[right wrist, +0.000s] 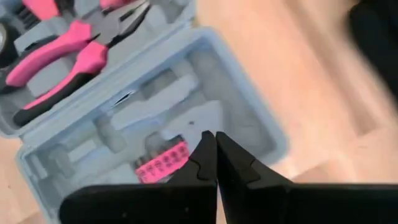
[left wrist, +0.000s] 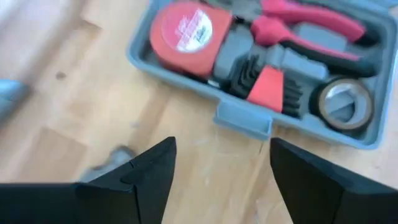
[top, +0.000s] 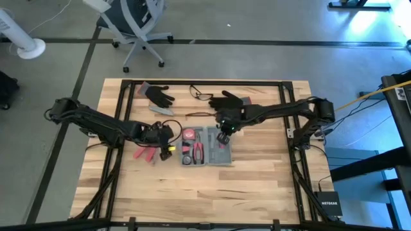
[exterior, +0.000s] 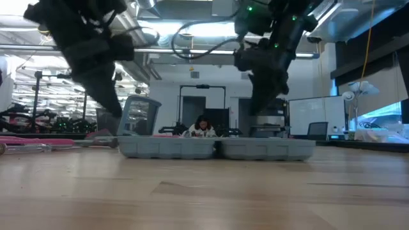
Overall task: Prefit tool cases
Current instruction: Put the right orange multi bit set into the gray prefit tool case, then put the transparent flat screwdriver into the gray prefit tool case
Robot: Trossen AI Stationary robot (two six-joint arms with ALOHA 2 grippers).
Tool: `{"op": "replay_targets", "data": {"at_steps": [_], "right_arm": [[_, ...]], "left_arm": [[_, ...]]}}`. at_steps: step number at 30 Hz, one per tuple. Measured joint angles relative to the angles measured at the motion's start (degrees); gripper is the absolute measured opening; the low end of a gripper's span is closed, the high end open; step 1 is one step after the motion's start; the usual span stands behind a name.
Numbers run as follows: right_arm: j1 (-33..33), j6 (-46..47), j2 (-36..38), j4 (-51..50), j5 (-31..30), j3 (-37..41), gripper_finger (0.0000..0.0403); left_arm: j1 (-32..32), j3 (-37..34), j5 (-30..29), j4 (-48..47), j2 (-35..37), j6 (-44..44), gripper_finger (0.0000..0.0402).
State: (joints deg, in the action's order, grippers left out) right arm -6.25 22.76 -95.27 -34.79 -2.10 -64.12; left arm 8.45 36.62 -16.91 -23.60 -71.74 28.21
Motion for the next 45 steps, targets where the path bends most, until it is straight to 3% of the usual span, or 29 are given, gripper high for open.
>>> {"op": "replay_targets", "data": {"at_steps": [3, 6, 10, 14, 23, 30, 45], "right_arm": [[-1.90, -0.48, 3.29, -0.92, -0.23, 0.04, 0.0000], [-3.17, -0.02, 6.02, -0.03, 0.29, -0.07, 0.0000], [-3.17, 1.69, 7.05, 2.72, 2.48, -0.07, 0.0000], [-1.81, 2.07, 6.34, 5.16, 5.28, -0.07, 0.0000], [0.68, 0.92, 4.34, 7.52, 8.76, 0.08, 0.0000], [0.60, -2.02, 3.99, 8.10, 11.46, 0.04, 0.0000], [0.60, -2.51, 3.99, 8.22, 11.71, 0.04, 0.0000]], "left_arm": [[-2.01, 3.24, 0.00, -5.07, 1.49, -0.98, 0.0249], [-3.75, 6.47, 1.55, -11.84, 2.76, 4.58, 0.0249], [-4.53, 9.21, 9.72, -21.59, 3.16, 12.79, 0.0249], [-0.49, 9.57, 14.80, -28.18, 3.11, 23.86, 0.0249], [9.93, 8.46, 12.27, -28.84, -2.54, 45.28, 0.0249], [13.53, 9.43, 13.82, -19.26, -10.37, 55.61, 0.0249], [13.62, 10.21, 10.94, -23.90, -21.29, 63.03, 0.0249]]}}
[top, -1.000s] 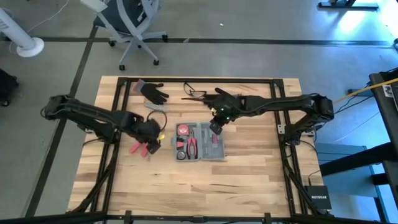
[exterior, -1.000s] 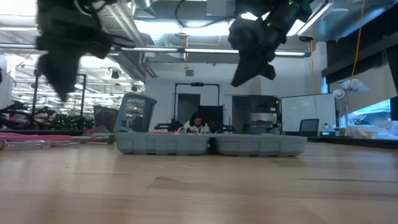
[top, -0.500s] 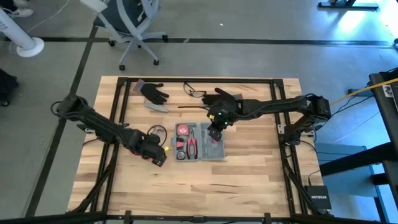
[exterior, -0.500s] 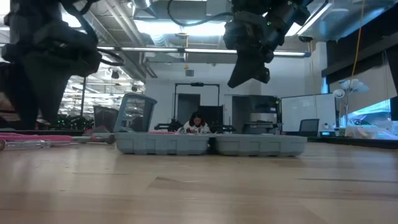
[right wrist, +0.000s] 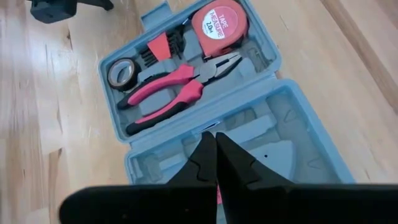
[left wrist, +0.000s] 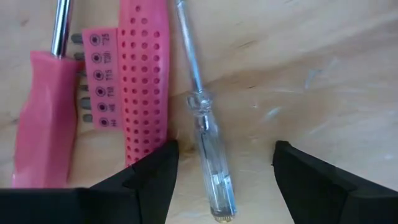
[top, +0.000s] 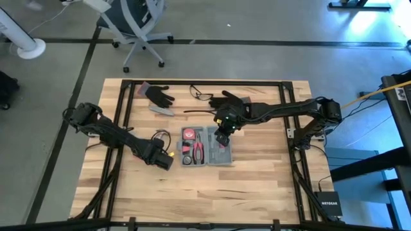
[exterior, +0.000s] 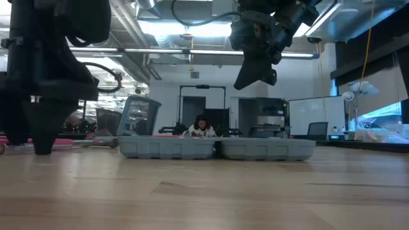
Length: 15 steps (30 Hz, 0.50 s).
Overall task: Prefit tool cases
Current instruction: Put the transparent flat screwdriver into the gray prefit tool case
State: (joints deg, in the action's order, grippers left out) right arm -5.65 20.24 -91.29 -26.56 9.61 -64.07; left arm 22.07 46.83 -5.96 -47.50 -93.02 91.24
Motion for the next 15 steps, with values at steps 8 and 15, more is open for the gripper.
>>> {"op": "replay_targets", "data": {"at_steps": [8, 15], "right_arm": [[0.00, -0.83, 0.00, 1.97, -0.04, 0.00, 0.0000], [0.00, -2.31, 0.40, 2.08, -1.15, 0.00, 0.0000]], "left_arm": [[-1.68, 0.00, 0.96, 1.15, -2.62, 4.47, 0.0215], [-2.19, -0.22, -1.07, 2.81, -2.70, 2.85, 0.0029]]}}
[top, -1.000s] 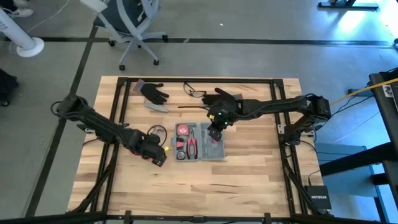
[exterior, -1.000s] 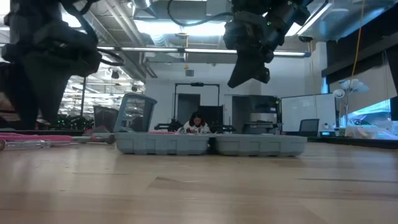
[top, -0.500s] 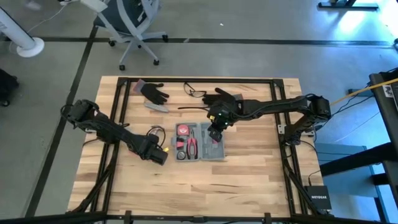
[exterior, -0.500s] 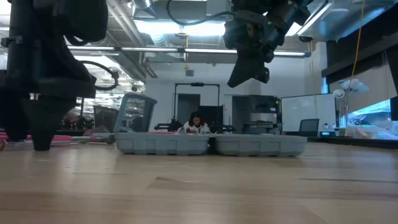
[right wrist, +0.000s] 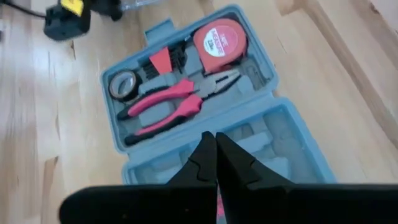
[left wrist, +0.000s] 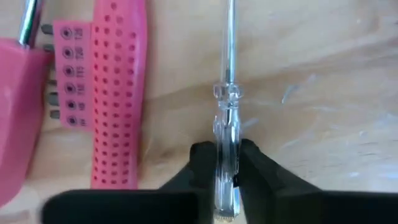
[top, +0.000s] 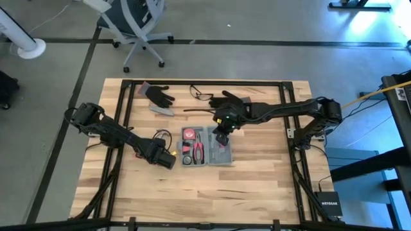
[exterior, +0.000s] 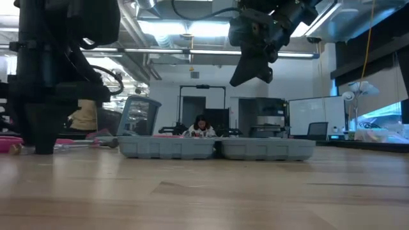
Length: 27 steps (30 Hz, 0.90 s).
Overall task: Prefit tool cases
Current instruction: Put the transparent flat screwdriver into the gray prefit tool case
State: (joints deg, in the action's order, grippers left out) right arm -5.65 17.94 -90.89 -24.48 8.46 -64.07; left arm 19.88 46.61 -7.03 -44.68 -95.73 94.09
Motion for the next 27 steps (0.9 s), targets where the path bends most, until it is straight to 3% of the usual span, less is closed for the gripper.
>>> {"op": "replay_targets", "data": {"at_steps": [7, 14, 17, 19, 23, 27], "right_arm": [[0.02, -0.51, 4.75, -3.60, -0.93, 0.00, 0.0000], [0.13, 6.14, 13.55, -19.55, -10.07, -0.15, 0.0000], [2.06, 11.38, 14.36, -24.73, -12.86, -0.02, 0.0000], [3.80, 14.04, 14.29, -25.16, -14.70, -0.02, 0.0000], [6.11, 21.33, 13.92, -25.55, -18.50, 0.02, 0.0000], [6.39, 26.61, 13.92, -26.57, -21.67, 0.02, 0.0000]], "left_arm": [[-0.11, -0.62, -3.51, -2.17, 4.23, -2.03, 0.0027], [-0.64, -0.66, -11.33, -6.44, 20.70, -2.74, 0.0027], [-3.26, -0.50, -15.03, 0.17, 25.64, -9.01, 0.0027], [-6.48, -0.50, -14.08, 5.68, 25.89, -15.40, 0.0027], [-13.53, -0.48, -9.74, 21.32, 21.00, -23.16, 0.0027], [-18.24, -0.50, -4.54, 40.27, 14.52, -20.97, 0.0027]]}}
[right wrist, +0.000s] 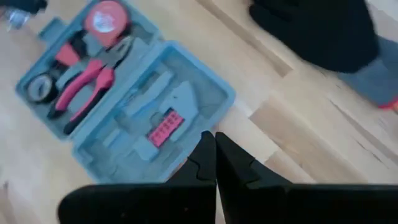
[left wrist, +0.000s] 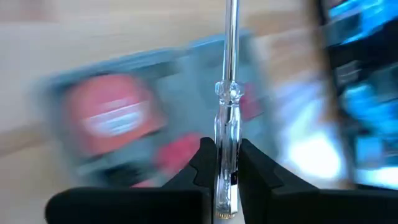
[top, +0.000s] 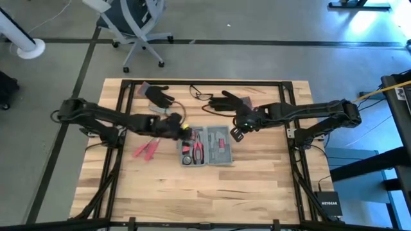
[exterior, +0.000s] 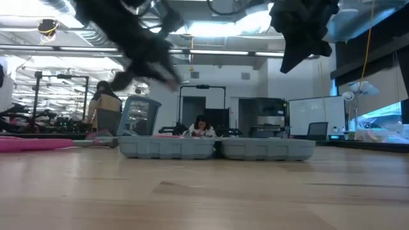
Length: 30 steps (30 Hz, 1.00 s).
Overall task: Prefit tool cases
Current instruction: Put the transparent flat screwdriver into the gray prefit tool case
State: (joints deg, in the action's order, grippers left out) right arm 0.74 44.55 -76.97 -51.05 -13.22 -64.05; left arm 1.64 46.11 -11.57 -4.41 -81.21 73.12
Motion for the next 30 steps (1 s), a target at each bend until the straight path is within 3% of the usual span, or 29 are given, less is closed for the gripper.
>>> {"op": "replay_targets", "data": {"at_steps": [3, 8, 16, 23, 30], "right_arm": [[-0.78, 0.00, 0.00, -1.62, -1.64, 0.00, 0.0000], [-3.16, 0.03, -0.02, -1.82, -2.24, 0.00, 0.0000], [-2.96, -1.34, -0.02, 0.62, -3.35, 0.00, 0.0000], [-3.00, 0.84, -0.02, -0.30, -5.42, 0.00, 0.0000], [-3.02, 6.79, -0.04, -1.95, -5.74, 0.00, 0.0000]], "left_arm": [[-1.55, 0.17, 5.00, 12.13, -4.50, 2.49, 0.0027], [-0.61, 0.09, 9.96, 16.48, -10.31, 10.40, 0.0027], [6.24, 0.09, -0.97, 17.45, -11.28, 26.96, 0.0027], [6.16, 4.63, -1.03, 8.63, -12.50, 18.96, 0.0027], [5.00, 17.97, 4.33, 3.55, -23.36, 5.30, 0.0027]]}}
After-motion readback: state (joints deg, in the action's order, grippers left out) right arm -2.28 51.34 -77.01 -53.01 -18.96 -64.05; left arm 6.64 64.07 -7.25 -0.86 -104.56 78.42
